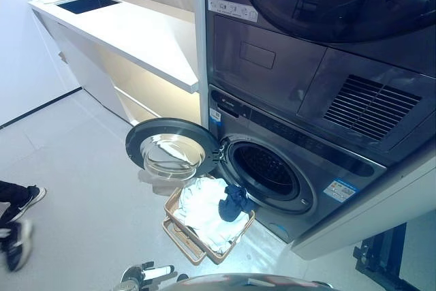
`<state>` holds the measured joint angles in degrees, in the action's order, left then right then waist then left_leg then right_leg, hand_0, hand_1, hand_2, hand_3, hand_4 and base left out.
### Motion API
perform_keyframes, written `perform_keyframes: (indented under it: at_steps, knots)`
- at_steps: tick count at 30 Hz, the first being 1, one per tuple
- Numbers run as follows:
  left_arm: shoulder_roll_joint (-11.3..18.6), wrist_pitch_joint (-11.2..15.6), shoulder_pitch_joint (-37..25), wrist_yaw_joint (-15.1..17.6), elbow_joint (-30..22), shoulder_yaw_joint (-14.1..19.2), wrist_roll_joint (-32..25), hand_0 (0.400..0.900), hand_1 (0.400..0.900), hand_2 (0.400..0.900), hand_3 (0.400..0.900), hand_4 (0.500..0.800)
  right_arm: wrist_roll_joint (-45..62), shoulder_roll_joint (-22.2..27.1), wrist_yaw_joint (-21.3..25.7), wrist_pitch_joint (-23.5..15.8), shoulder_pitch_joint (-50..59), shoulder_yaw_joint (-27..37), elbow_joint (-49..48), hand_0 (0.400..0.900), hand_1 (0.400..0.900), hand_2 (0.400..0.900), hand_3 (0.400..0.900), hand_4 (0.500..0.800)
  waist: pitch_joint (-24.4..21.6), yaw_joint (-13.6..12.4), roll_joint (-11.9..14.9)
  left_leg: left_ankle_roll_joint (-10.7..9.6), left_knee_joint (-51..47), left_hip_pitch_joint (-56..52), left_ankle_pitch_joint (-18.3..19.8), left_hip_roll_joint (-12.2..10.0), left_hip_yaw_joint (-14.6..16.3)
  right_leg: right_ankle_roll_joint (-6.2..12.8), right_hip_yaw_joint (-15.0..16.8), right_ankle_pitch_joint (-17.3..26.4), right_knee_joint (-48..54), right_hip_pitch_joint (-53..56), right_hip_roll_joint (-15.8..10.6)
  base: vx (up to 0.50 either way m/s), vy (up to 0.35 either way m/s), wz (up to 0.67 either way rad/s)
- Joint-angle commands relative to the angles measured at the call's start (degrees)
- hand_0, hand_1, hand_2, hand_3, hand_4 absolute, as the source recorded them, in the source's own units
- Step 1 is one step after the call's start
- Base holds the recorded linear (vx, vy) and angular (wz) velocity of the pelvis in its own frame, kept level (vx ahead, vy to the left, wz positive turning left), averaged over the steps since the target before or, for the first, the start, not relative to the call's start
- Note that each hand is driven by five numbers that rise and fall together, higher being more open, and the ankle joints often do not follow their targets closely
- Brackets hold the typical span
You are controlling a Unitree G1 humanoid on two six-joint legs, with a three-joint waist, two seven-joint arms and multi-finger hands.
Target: Put the clothes in the basket into the washing machine.
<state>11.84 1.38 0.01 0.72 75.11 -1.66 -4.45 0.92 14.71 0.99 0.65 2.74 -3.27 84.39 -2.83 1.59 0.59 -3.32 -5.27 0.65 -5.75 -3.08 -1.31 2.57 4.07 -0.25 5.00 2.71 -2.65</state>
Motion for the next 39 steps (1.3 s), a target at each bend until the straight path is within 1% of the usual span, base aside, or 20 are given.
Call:
perform_keyframes:
  at_steps: [1, 6, 9, 12, 14, 16, 18, 21, 23, 24, 25, 26, 27, 28, 30, 31, 32, 34, 36, 39]
  knots:
    - [-0.6, 1.4, -3.1, 0.4, 1.7, -1.2, 1.1, 0.9, 0.9, 0.9, 0.9, 0.8, -0.8, 1.5, 0.8, -0.8, 2.2, -0.5, 2.3, 0.9, 0.9, 0.9, 0.9, 0.8, 0.6, -0.9, -1.6, 3.2, 0.3, -2.2, 5.9, 2.8, -0.3, -2.96, -0.1, 4.5, 0.0, -1.5, 1.9, 0.0, 0.0, 0.0]
    - [-0.4, 1.4, -3.0, 0.4, 2.0, -0.6, 0.8, 0.9, 0.9, 0.9, 0.9, 0.8, -0.9, 1.5, 0.8, -0.7, 2.0, -0.5, 2.4, 0.9, 0.9, 0.9, 0.9, 0.8, 0.4, -1.0, -1.4, 3.2, 0.3, -2.2, 5.9, 2.8, -0.3, -2.92, -0.1, 4.5, 0.0, -1.6, 2.0, 0.0, 0.0, 0.0]
    - [-0.1, 1.1, -2.9, 0.4, 2.2, -0.4, 0.8, 0.9, 0.9, 0.9, 0.9, 0.8, -2.5, 2.3, 1.0, -0.6, 2.5, -2.1, 2.5, 0.9, 0.9, 0.9, 0.9, 0.8, 0.4, -1.1, -1.3, 3.1, 0.3, -2.1, 5.8, 2.8, -0.4, -2.88, -0.2, 4.4, 0.0, -1.6, 2.0, 0.01, -0.004, 0.02]
    - [0.7, 0.8, -3.4, 0.3, 1.8, -0.5, 1.2, 0.9, 0.9, 0.9, 0.9, 0.8, -7.2, 5.6, 1.6, -0.7, 6.2, -9.3, 1.2, 0.9, 0.9, 0.9, 0.9, 0.8, 1.4, -1.4, -1.3, 3.1, 0.3, -1.7, 5.6, 2.7, -0.4, -2.8, -0.4, 4.2, 0.0, -1.8, 1.9, -0.01, -0.002, 0.07]
    - [1.3, 0.6, -4.0, 0.1, 1.0, -0.4, 1.5, 0.9, 0.9, 0.9, 0.9, 0.8, -10.9, 8.3, 1.6, -0.8, 9.6, -15.8, -1.3, 0.9, 0.9, 0.9, 0.9, 0.8, 2.5, -1.7, -1.4, 3.0, 0.3, -1.4, 5.2, 2.5, -0.4, -2.7, -0.7, 4.1, 0.0, -1.8, 1.8, -0.03, -0.003, 0.12]
    - [1.5, 0.5, -4.2, -0.1, 0.1, 0.0, 1.4, 0.9, 0.9, 0.9, 0.9, 0.8, -13.5, 10.0, 1.2, -1.0, 11.6, -20.5, -4.0, 0.9, 0.9, 0.9, 0.9, 0.8, 3.9, -2.1, -1.6, 2.9, 0.3, -1.3, 4.6, 2.2, -0.3, -2.56, -1.1, 4.1, 0.0, -1.9, 1.7, -0.02, -0.003, 0.15]
    - [1.6, 0.5, -4.4, -0.3, -0.9, 0.5, 1.3, 0.9, 0.9, 0.9, 0.9, 0.8, -15.9, 12.3, 0.8, -1.3, 14.6, -25.7, -6.8, 0.9, 0.9, 0.9, 0.9, 0.8, 5.7, -2.4, -2.0, 2.6, 0.3, -1.1, 3.4, 1.9, 0.0, -2.39, -1.6, 4.2, 0.0, -2.0, 1.6, -0.03, -0.003, 0.15]
    - [1.5, 0.5, -4.5, -0.5, -2.2, 1.6, 0.7, 0.9, 0.9, 0.9, 0.9, 0.8, -16.9, 15.3, 0.5, -1.6, 18.8, -30.5, -9.2, 0.9, 0.9, 0.9, 0.9, 0.8, 8.9, -3.1, -2.4, 2.0, 1.1, 0.3, 1.1, 1.5, 0.3, -2.17, -2.2, 4.8, 0.0, -2.9, 1.2, -0.09, -0.014, 0.11]
    - [1.2, 0.5, -4.5, -0.5, -2.7, 2.3, 0.3, 0.9, 0.9, 0.9, 0.9, 0.8, -17.8, 16.3, 0.4, -1.9, 20.1, -32.6, -10.5, 0.9, 0.9, 0.9, 0.9, 0.8, 11.3, -3.4, -2.5, 1.8, 2.9, 1.7, 1.4, 1.2, 0.3, -2.12, -2.6, 4.5, 0.0, -2.9, 1.0, -0.09, -0.041, 0.19]
    - [1.0, 0.7, -5.6, 0.2, -1.1, 0.6, 0.4, 0.9, 0.9, 0.9, 0.9, 0.8, -15.9, 9.7, 1.2, -0.3, 37.6, -43.0, -7.0, 0.9, 0.9, 0.9, 0.9, 0.8, 12.1, -4.8, -2.4, 1.8, 3.6, 2.7, 1.6, 1.5, -0.2, -2.25, -3.0, 4.5, 0.0, -2.8, 0.8, -0.11, -0.035, 0.18]
    - [0.4, 0.4, -5.9, 0.1, -2.5, 1.7, -0.4, 0.9, 0.9, 0.9, 0.9, 0.8, -16.6, 8.5, 0.6, 0.7, 36.3, -42.8, -14.0, 0.9, 0.9, 0.9, 0.9, 0.8, 13.7, -5.3, -2.4, 1.8, 3.9, 3.6, 1.3, 1.2, 0.1, -2.02, -3.2, 4.8, 0.0, -3.2, 0.8, -0.11, -0.03, 0.11]
    - [0.5, 0.5, -6.5, 0.6, -2.4, 2.2, -0.9, 0.9, 0.9, 0.9, 0.9, 0.8, -16.7, 8.4, 0.4, 0.5, 36.3, -41.6, -17.1, 0.9, 0.9, 0.9, 0.9, 0.8, 15.2, -5.5, -2.4, 1.7, 3.8, 3.6, 1.4, 1.1, 0.4, -2.03, -3.2, 5.0, 0.0, -3.3, 0.8, -0.14, -0.01, -0.04]
    - [0.5, 0.4, -6.5, 1.2, -1.4, 2.8, -1.2, 0.9, 0.9, 0.9, 0.9, 0.8, -15.9, 8.2, 1.0, 0.3, 38.2, -41.9, -15.6, 0.9, 0.9, 0.9, 0.9, 0.8, 16.4, -5.7, -2.6, 1.7, 3.9, 4.0, 1.3, 1.0, 0.5, -2.02, -3.2, 5.2, 0.0, -3.4, 0.8, -0.11, -0.008, 0.04]
    - [0.3, 0.2, -6.6, 1.3, -1.4, 3.0, -1.4, 0.9, 0.9, 0.9, 0.9, 0.8, -15.5, 8.4, 1.4, 0.1, 40.5, -43.1, -15.3, 0.9, 0.9, 0.9, 0.9, 0.8, 18.0, -5.9, -2.8, 1.7, 4.3, 4.6, 1.2, 1.1, 0.4, -1.92, -3.3, 5.5, 0.0, -3.5, 0.9, -0.11, -0.002, 0.15]
    - [0.5, 0.3, -6.2, 1.0, -2.7, 3.5, -1.8, 0.9, 0.9, 0.9, 0.9, 0.8, -14.9, 9.3, 1.8, -0.3, 42.8, -43.5, -15.1, 0.9, 0.9, 0.9, 0.9, 0.8, 20.4, -6.4, -3.0, 1.6, 5.1, 5.8, 0.9, 1.0, 0.3, -1.78, -3.6, 5.7, -0.5, -4.2, 0.9, -0.1, -0.003, 0.14]
    - [0.1, 0.2, -5.9, 0.7, -4.4, 4.2, -2.3, 0.9, 0.9, 0.9, 0.9, 0.8, -15.5, 9.8, 2.0, -0.7, 40.9, -42.9, -17.1, 0.9, 0.9, 0.9, 0.9, 0.8, 21.9, -6.2, -3.0, 1.5, 5.5, 6.3, 0.8, 0.9, 0.5, -1.63, -3.6, 5.8, -1.1, -4.8, 1.0, -0.09, -0.007, 0.05]
    - [0.2, 0.5, -5.7, 0.9, -5.4, 5.1, -2.8, 0.9, 0.9, 0.9, 0.9, 0.8, -17.3, 11.1, 1.6, -0.8, 39.3, -42.3, -23.1, 0.9, 0.9, 0.9, 0.9, 0.8, 23.4, -6.0, -2.9, 1.5, 5.8, 6.6, 0.9, 0.8, 0.6, -1.57, -3.5, 5.7, -1.9, -5.4, 1.2, -0.09, -0.013, 0.05]
    - [0.1, 0.6, -6.3, 1.7, -5.3, 5.3, -3.2, 0.9, 0.9, 0.9, 0.9, 0.8, -17.4, 9.7, 2.0, -0.8, 40.0, -43.2, -19.4, 0.9, 0.9, 0.9, 0.9, 0.8, 25.4, -6.3, -2.9, 1.4, 6.1, 7.3, 0.7, 0.7, 0.4, -1.54, -3.9, 5.6, -3.1, -6.3, 1.2, -0.05, -0.017, 0.16]
    - [1.0, 0.8, -6.6, 1.9, -4.7, 6.0, -3.5, 0.9, 0.9, 0.9, 0.9, 0.8, -17.1, 9.8, 1.8, -0.6, 44.6, -45.6, -18.9, 0.9, 0.9, 0.9, 0.9, 0.8, 27.1, -7.1, -2.9, 1.2, 6.6, 8.3, 0.4, 0.6, 0.0, -1.29, -4.0, 5.5, -4.7, -7.6, 1.3, -0.05, 0.011, 0.18]
    - [1.2, 0.9, -7.1, 2.2, -5.6, 6.8, -3.9, 0.9, 0.9, 0.9, 0.9, 0.8, -15.9, 9.5, 3.0, -0.5, 49.0, -47.7, -17.1, 0.9, 0.9, 0.9, 0.9, 0.8, 30.0, -7.8, -3.3, 0.7, 7.8, 10.3, 0.2, 0.2, -0.1, -0.48, -4.3, 5.5, -7.2, -10.0, 1.4, -0.05, 0.025, 0.1]
